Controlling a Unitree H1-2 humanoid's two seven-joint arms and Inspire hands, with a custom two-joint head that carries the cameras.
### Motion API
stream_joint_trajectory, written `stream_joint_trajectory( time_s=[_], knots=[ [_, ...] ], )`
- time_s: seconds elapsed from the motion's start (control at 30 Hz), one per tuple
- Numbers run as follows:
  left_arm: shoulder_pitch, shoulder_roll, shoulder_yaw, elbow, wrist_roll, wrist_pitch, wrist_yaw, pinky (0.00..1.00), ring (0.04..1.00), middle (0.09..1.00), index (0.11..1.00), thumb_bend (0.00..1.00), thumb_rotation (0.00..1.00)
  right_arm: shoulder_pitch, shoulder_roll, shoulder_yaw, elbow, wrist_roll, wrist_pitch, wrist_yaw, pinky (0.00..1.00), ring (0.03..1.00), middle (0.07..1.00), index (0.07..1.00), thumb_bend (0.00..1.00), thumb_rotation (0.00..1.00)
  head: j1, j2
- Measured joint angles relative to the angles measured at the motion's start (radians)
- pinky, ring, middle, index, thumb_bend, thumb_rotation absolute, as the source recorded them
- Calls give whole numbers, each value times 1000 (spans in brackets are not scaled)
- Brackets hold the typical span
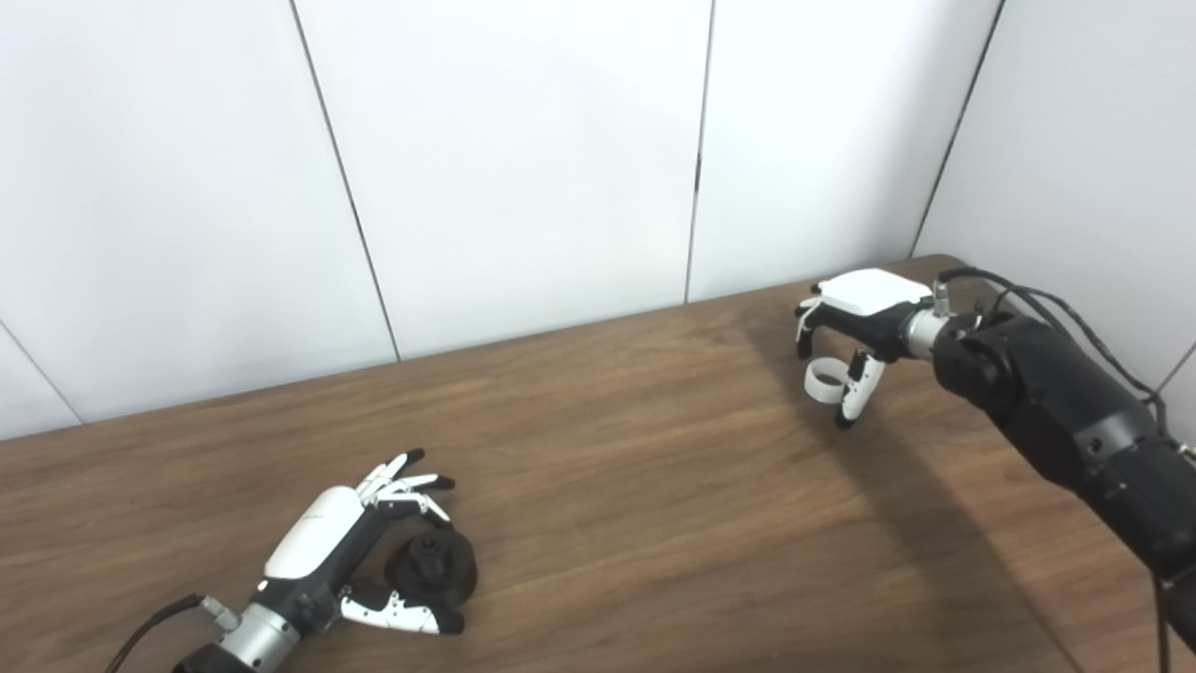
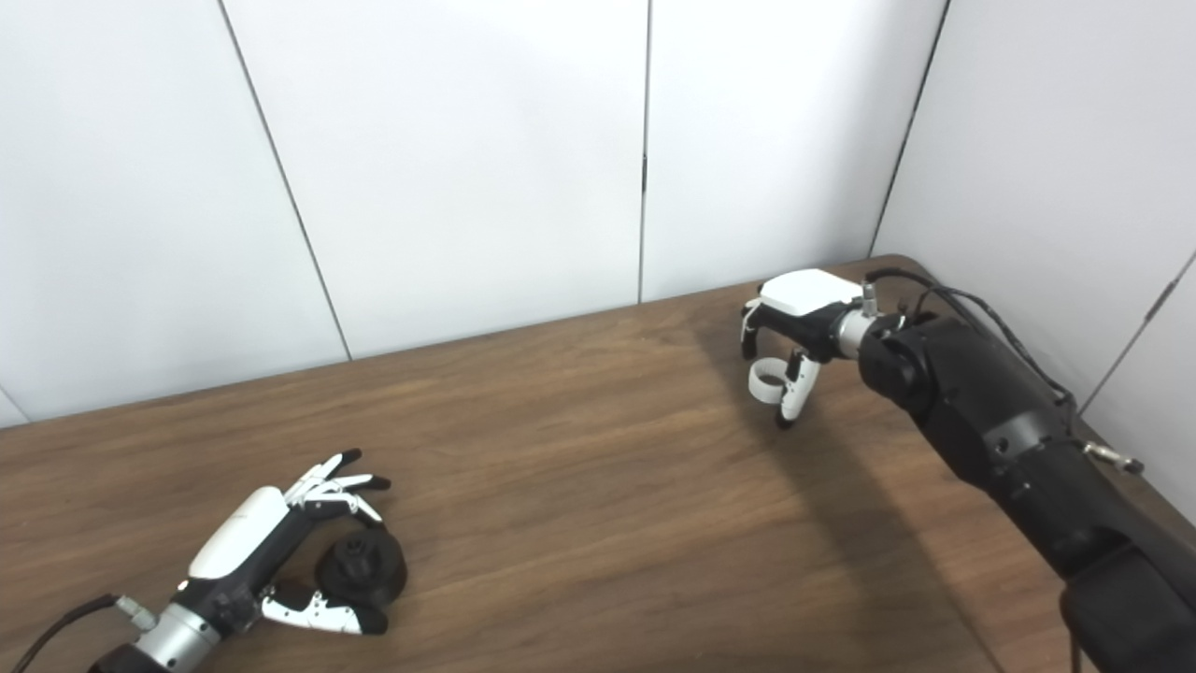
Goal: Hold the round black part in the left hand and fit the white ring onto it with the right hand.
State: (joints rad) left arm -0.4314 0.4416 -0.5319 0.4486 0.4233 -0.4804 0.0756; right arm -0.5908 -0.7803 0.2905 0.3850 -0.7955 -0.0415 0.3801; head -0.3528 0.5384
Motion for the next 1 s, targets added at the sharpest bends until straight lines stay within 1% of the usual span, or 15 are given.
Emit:
stream_joint_trajectory(
  time_s=[0.3,0.43,0.63,0.77,0.83,0.87,0.9,0.93,1.0],
  knots=[
    [0,2,-3,-1,2,0,4,1000,1000,846,480,525,57,5,0,-10,0,-8,3,0,1000,1000,911,660,1000,224,-5,0],
    [0,2,-3,-1,2,0,4,1000,1000,846,481,525,58,8,-1,-14,-1,-10,12,0,1000,1000,918,663,1000,215,-3,2],
    [0,2,-2,-1,2,0,3,1000,1000,847,481,525,57,20,-2,-18,-1,-10,17,-4,1000,1000,906,655,1000,226,-3,3],
    [0,2,-2,-1,2,0,3,1000,1000,847,481,525,58,25,-2,-22,-1,-10,15,-20,1000,1000,891,636,992,211,-6,3],
    [0,2,-2,-1,2,0,3,1000,1000,847,480,525,58,26,-2,-21,0,-13,12,-28,1000,1000,884,591,959,193,-8,3],
    [0,2,-2,-1,2,0,3,1000,1000,846,480,525,58,26,-2,-20,1,-16,8,-35,1000,1000,876,540,748,169,-6,3],
    [0,2,-3,-1,2,0,3,1000,1000,845,480,526,57,26,-2,-20,4,-16,2,-44,1000,999,858,506,617,152,-6,3],
    [0,2,-3,-1,2,0,3,1000,1000,845,480,525,57,26,-2,-20,8,-16,-4,-54,1000,999,852,494,573,147,-6,3],
    [0,2,-4,-1,2,0,4,1000,1000,846,480,526,57,26,-1,-20,16,-14,-11,-71,1000,993,836,484,536,140,-6,3]
  ],
)
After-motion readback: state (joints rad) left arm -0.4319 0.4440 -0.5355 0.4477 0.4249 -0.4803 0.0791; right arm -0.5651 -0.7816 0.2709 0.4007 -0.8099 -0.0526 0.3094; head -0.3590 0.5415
